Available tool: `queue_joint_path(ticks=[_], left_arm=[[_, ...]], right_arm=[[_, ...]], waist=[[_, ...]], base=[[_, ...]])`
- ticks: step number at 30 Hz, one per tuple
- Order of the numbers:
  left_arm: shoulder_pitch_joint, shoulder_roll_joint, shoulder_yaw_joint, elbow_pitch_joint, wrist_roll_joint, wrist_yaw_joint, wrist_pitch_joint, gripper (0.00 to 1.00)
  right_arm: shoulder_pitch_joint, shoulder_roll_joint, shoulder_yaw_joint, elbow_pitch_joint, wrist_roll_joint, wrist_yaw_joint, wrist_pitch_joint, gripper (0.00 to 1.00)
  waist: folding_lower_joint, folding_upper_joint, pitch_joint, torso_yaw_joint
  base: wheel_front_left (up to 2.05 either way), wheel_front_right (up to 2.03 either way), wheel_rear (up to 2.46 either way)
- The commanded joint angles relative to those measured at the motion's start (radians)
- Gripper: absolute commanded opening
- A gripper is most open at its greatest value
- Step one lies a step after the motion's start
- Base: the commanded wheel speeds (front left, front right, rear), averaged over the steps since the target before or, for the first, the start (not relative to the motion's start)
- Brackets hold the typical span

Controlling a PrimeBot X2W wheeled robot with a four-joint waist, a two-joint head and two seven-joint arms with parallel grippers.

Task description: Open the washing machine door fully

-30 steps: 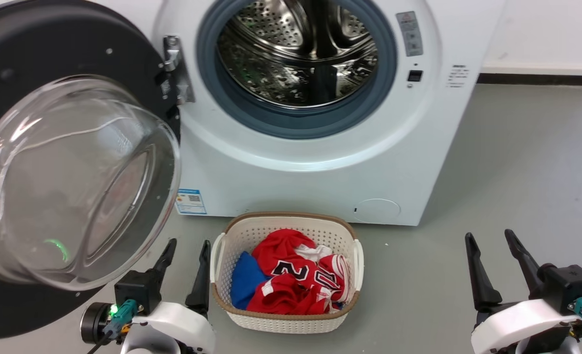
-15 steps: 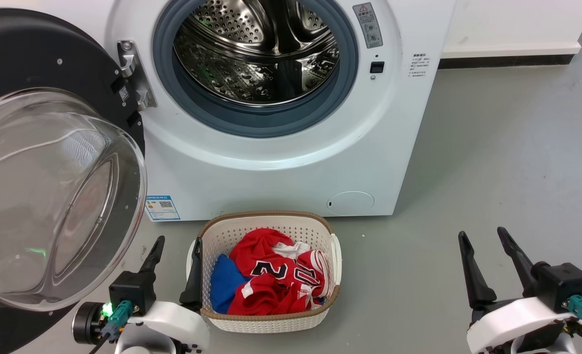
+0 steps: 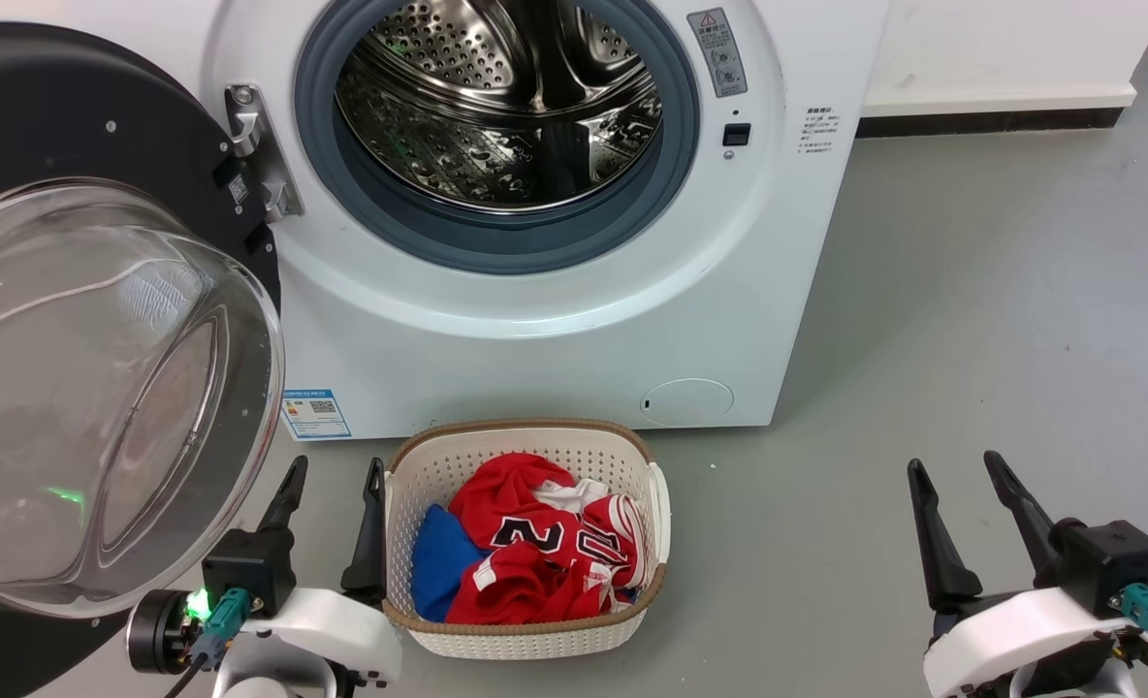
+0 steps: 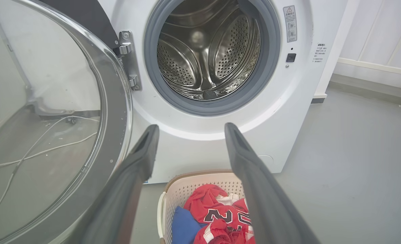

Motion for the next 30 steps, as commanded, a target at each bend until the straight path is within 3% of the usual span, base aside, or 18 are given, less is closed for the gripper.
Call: queue_joint_path(ticks=[1,14,15,19,30], left_arm=[[0.005,0.003,-0.003,0.002,0.001,-0.004,-0.006,1.0],[0.005,0.006,-0.01,0.012,-0.005,-0.003,-0.007,1.0],[0.001,0.001,-0.01,0.011,-0.002,-0.005,0.0,0.0],[0.024,-0.013,-0.016,0.039,-0.012,-0.008,0.006,0.0],[0.017,-0.045,0.053,0.032,-0.233,-0.051,0.071,0.0]], right_arm=[[-0.014,-0.005,0.001,0.002,0.003,0.0,-0.008,1.0],[-0.015,-0.007,-0.002,0.011,0.007,0.0,-0.013,1.0],[-0.001,-0.004,-0.002,0.009,0.003,0.0,-0.008,0.0],[0.017,0.001,0.0,0.04,0.013,0.0,-0.006,0.0],[-0.01,0.008,-0.022,0.069,0.269,0.0,0.029,0.0]], waist=[[0.0,0.0,0.0,0.001],[0.0,0.0,-0.004,0.003],[0.0,0.0,-0.004,0.003],[0.0,0.0,-0.005,0.003],[0.0,0.0,-0.004,0.008]], base=[[0.0,0.0,0.0],[0.0,0.0,0.0],[0.0,0.0,0.0],[0.0,0.0,0.0],[0.0,0.0,0.0]])
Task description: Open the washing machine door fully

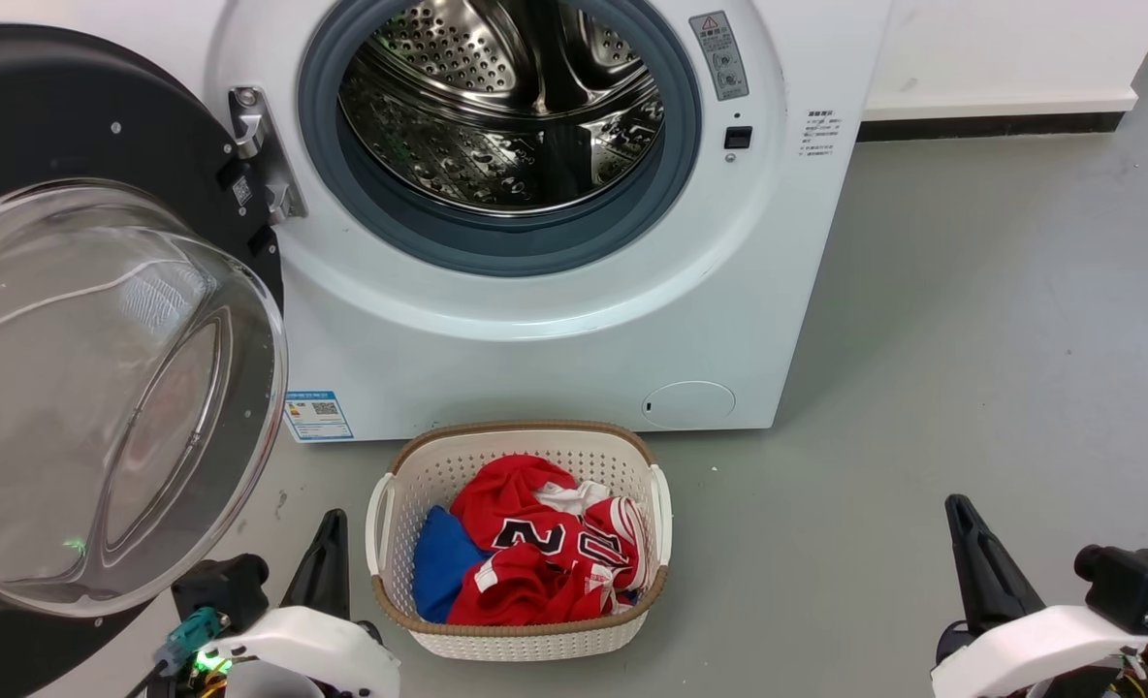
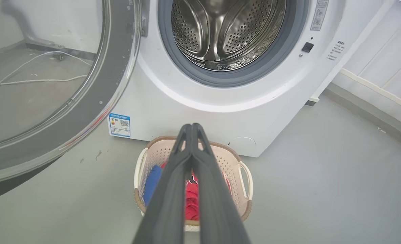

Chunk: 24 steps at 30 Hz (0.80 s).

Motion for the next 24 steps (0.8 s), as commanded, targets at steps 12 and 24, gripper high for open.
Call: queue_joint_path(ticks=[12,24], left_arm=[[-0.03,-0.025,0.065,-0.023,-0.193,-0.039,0.052,0.0],[-0.034,-0.048,0.113,-0.028,-0.348,-0.069,0.097,0.0]], right_arm=[[-0.051,0.006,-0.021,0.012,0.226,0.0,0.029,0.0],[-0.07,0.011,-0.036,0.032,0.405,0.0,0.053,0.0]], waist=[[0.0,0.0,0.001,0.004],[0.0,0.0,0.001,0.009]], base=[[0.0,0.0,0.0],[0.0,0.0,0.0]])
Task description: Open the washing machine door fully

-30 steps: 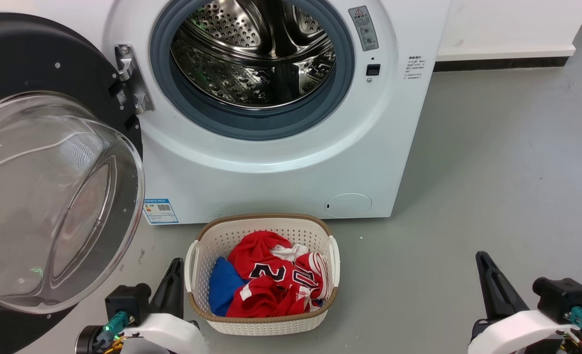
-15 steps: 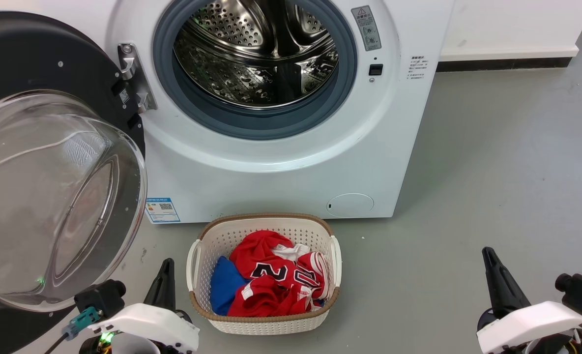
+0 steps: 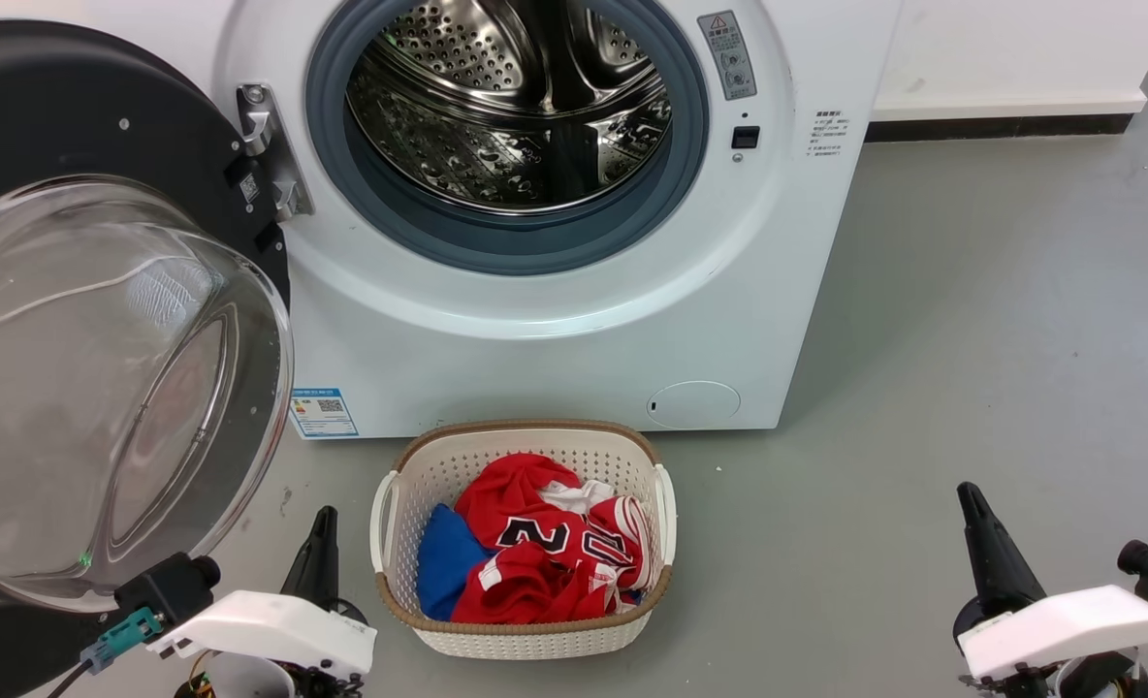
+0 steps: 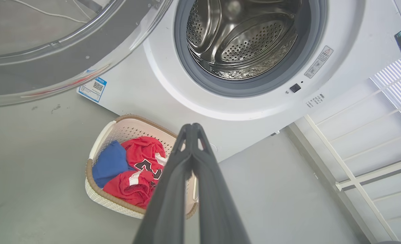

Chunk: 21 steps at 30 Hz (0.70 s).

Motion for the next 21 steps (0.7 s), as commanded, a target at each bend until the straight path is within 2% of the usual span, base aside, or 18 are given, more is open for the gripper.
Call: queue_joint_path(ticks=[1,21], left_arm=[[-0.031,0.002,0.014,-0.016,-0.027,-0.009,0.006,0.0],[-0.034,-0.03,0.083,-0.022,-0.245,-0.052,0.069,0.0]], right_arm=[[-0.031,0.0,-0.005,-0.008,0.032,0.0,0.001,0.0],[-0.058,0.007,-0.027,0.022,0.283,0.0,0.035,0.0]], waist=[[0.0,0.0,0.0,0.0],[0.0,0.0,0.001,0.008]], base=[[0.0,0.0,0.0],[0.0,0.0,0.0]])
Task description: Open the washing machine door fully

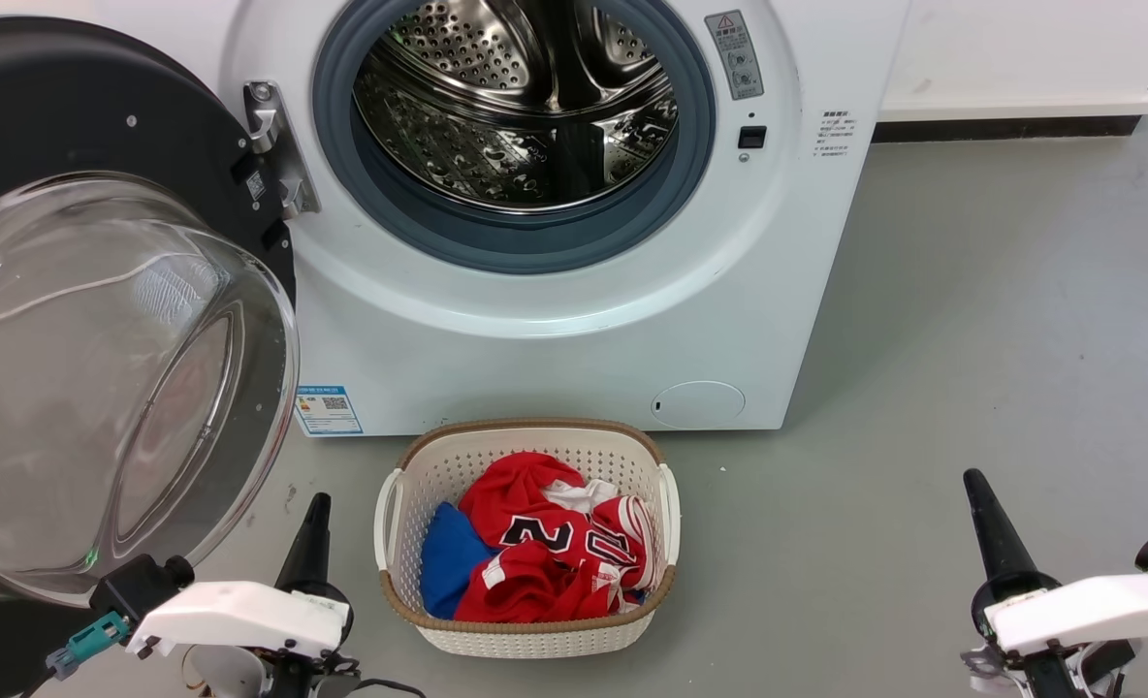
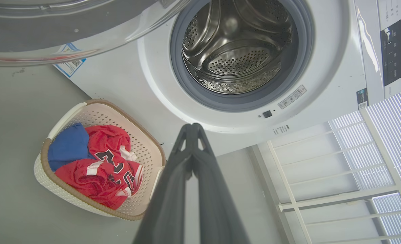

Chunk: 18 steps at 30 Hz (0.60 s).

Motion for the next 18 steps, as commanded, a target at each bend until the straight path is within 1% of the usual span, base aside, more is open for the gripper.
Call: queue_joint_path(ticks=[1,18], left_arm=[[-0.021,0.001,0.013,-0.011,-0.024,-0.01,0.007,0.0],[-0.025,-0.022,0.061,-0.015,-0.178,-0.04,0.052,0.0]], right_arm=[[-0.028,0.0,-0.005,-0.005,0.028,0.0,0.002,0.0],[-0.045,0.006,-0.019,0.017,0.206,0.0,0.027,0.0]], waist=[[0.0,0.0,0.0,0.001],[0.0,0.0,0.001,0.007]], base=[[0.0,0.0,0.0],[0.0,0.0,0.0]])
